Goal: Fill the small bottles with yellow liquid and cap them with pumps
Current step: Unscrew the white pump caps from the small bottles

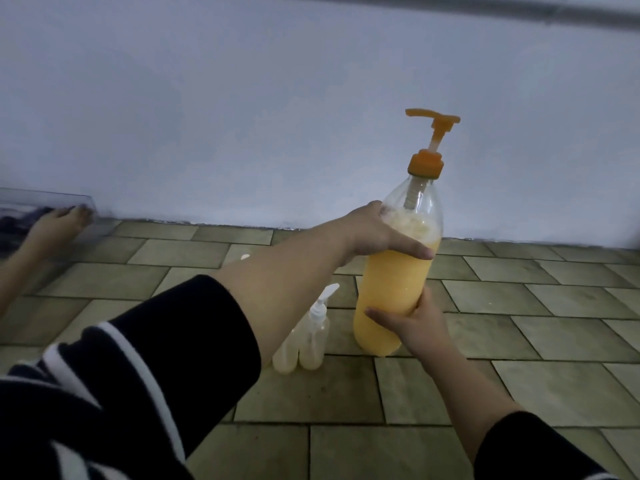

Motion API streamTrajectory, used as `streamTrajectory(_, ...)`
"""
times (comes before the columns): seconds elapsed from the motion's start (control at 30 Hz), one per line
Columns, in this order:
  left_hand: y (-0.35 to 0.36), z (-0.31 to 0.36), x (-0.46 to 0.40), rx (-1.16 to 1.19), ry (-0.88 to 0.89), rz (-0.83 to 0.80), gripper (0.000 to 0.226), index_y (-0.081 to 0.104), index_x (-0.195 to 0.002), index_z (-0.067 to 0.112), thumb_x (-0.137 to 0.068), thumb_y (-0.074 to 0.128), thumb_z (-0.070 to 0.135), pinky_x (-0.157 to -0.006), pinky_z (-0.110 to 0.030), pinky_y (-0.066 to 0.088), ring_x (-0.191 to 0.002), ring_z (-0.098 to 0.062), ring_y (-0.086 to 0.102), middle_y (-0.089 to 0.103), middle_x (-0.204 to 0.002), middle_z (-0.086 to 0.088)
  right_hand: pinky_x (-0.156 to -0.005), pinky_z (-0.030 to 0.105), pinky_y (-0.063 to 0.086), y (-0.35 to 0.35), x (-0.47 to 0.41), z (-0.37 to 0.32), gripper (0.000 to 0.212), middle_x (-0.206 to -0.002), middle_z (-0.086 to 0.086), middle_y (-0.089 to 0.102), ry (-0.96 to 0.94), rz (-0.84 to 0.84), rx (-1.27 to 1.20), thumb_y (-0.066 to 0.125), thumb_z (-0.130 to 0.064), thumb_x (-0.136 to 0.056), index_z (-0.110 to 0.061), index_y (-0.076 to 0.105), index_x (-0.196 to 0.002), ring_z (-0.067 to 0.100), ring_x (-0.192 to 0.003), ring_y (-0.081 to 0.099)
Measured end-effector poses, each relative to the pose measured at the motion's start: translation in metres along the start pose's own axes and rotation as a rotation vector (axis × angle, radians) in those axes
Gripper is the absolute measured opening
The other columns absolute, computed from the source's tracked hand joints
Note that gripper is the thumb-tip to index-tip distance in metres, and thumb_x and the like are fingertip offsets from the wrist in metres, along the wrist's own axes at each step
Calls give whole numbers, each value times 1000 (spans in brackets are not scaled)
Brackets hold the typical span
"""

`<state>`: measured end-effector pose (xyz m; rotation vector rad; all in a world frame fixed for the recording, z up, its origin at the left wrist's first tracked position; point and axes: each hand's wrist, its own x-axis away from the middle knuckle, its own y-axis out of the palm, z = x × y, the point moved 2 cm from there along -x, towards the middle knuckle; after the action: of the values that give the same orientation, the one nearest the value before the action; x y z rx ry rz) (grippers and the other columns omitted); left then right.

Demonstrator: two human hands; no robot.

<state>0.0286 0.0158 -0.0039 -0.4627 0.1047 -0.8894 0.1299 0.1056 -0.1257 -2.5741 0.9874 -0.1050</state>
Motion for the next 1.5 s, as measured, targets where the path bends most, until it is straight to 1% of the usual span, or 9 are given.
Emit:
streamTrajectory(0.23,-48,-14,62,-101,166,245,57,53,-123,27,-73,74,45,-87,-23,46,-110,-5,54,57,-122,13,-95,41,45,5,39,10,92,-137,-1,46,158,125,-152,85,-23,-65,-19,34,-141,21,-122,46)
streamTrajectory(0.37,-67,-57,123,102,248,511,29,60,-108,27,-80,69,30,-76,-12,49,-100,3,60,66,-108,14,-72,29,48,11,73,4,50,-107,-2,55,127,259,-70,73,-11,-76,-23,49,-118,12,-86,55)
streamTrajectory(0.5,-63,-99,167,111,177,619,26,62,-107,25,-81,64,26,-81,-18,47,-99,0,62,67,-105,10,-67,18,46,31,81,-23,28,-95,-9,59,-79,-2,-4,71,-22,-81,-31,57,-104,5,-83,56)
streamTrajectory(0.7,-50,-131,185,112,58,630,20,63,-100,30,-82,65,21,-85,-25,50,-96,-1,62,67,-101,15,-63,14,39,63,54,-42,39,-105,-17,56,-83,-210,78,71,-39,-80,-35,54,-115,0,-90,51)
streamTrajectory(1.03,-22,-112,180,-121,170,700,22,55,-98,42,-78,64,42,-69,-20,49,-99,9,50,52,-105,29,-59,7,34,57,60,-66,23,-80,-12,51,-303,-69,150,71,-26,-81,-32,51,-72,-1,-72,48)
streamTrajectory(1.13,-11,-97,174,-215,311,748,30,51,-104,42,-76,52,55,-84,-13,42,-105,7,45,45,-111,32,-60,6,36,32,71,-107,16,-79,-11,54,-383,57,74,72,-33,-78,-33,56,-73,-4,-71,49)
streamTrajectory(1.27,6,-77,158,-143,327,642,50,45,-119,40,-78,43,68,-89,-13,36,-114,4,42,45,-116,27,-67,21,45,7,83,-160,20,-82,-1,64,-270,-23,-229,72,-44,-71,-28,67,-82,10,-76,60)
streamTrajectory(1.37,9,-64,151,69,375,502,30,49,-103,38,-85,44,62,-67,-18,41,-83,-2,57,58,-89,19,-68,24,50,2,86,-178,28,-83,8,69,-258,-130,-305,72,-43,-71,-18,72,-85,19,-81,66)
streamTrajectory(1.5,7,-64,150,508,384,202,37,60,-99,20,-82,54,52,-73,-32,47,-80,-14,58,62,-84,4,-75,23,43,0,77,-180,29,-78,-6,72,-184,-263,-330,72,-40,-67,-15,74,-83,-2,-73,64)
